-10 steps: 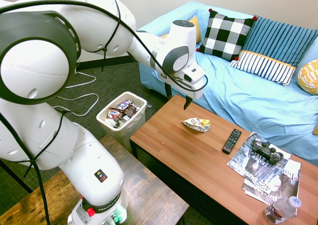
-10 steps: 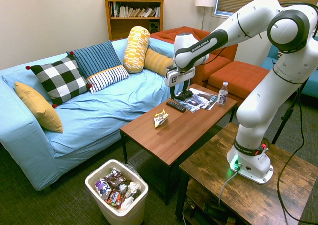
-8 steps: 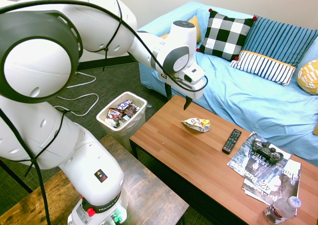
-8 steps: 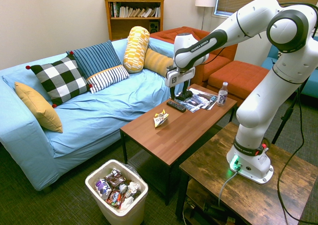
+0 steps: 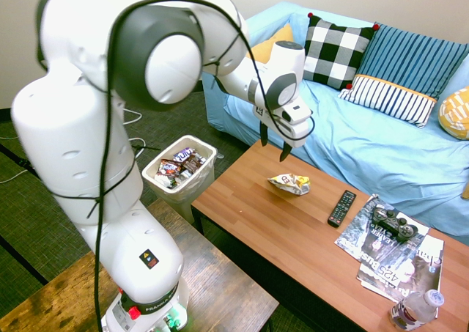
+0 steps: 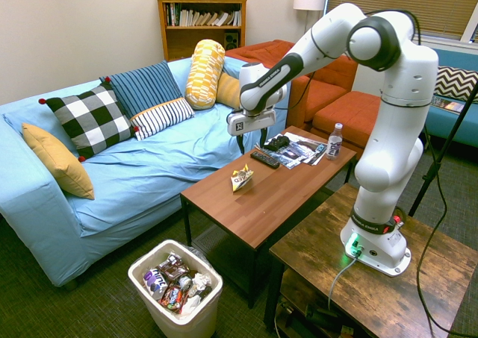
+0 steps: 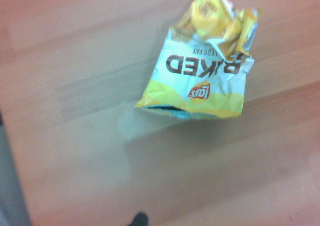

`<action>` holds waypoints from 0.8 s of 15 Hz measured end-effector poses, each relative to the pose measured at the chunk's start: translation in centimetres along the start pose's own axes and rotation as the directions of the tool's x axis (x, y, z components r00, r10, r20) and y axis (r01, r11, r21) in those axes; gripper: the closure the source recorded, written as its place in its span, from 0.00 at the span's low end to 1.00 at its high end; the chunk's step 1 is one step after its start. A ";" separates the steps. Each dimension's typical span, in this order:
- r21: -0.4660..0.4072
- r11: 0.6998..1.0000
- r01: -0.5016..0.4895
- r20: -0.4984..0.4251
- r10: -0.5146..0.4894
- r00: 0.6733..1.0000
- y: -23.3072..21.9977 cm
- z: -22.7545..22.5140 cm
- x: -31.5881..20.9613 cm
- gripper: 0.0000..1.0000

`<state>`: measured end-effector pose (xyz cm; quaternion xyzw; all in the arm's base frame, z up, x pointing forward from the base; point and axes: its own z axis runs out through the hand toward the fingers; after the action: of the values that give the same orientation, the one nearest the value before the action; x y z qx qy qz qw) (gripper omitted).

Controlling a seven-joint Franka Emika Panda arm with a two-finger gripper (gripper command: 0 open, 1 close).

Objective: Throw the chip bag in the trash bin

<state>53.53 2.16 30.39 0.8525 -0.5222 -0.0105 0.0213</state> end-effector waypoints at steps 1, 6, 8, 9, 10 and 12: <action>-0.014 0.999 -0.032 0.001 0.032 0.999 -1.2 1.2 1.1 0.00; -0.104 0.989 -0.102 0.013 0.104 0.994 -5.0 6.4 4.8 0.00; -0.128 0.986 -0.110 0.024 0.114 0.993 -5.9 8.6 5.3 0.00; -0.140 0.983 -0.116 0.034 0.122 0.992 -6.3 10.0 5.5 0.00; -0.152 0.981 -0.122 0.041 0.130 0.991 -6.8 11.5 5.9 0.00; -0.171 0.976 -0.136 0.047 0.146 0.988 -7.6 14.2 6.8 0.00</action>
<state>62.83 -0.82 15.92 0.8077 -0.5792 -0.0782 0.0780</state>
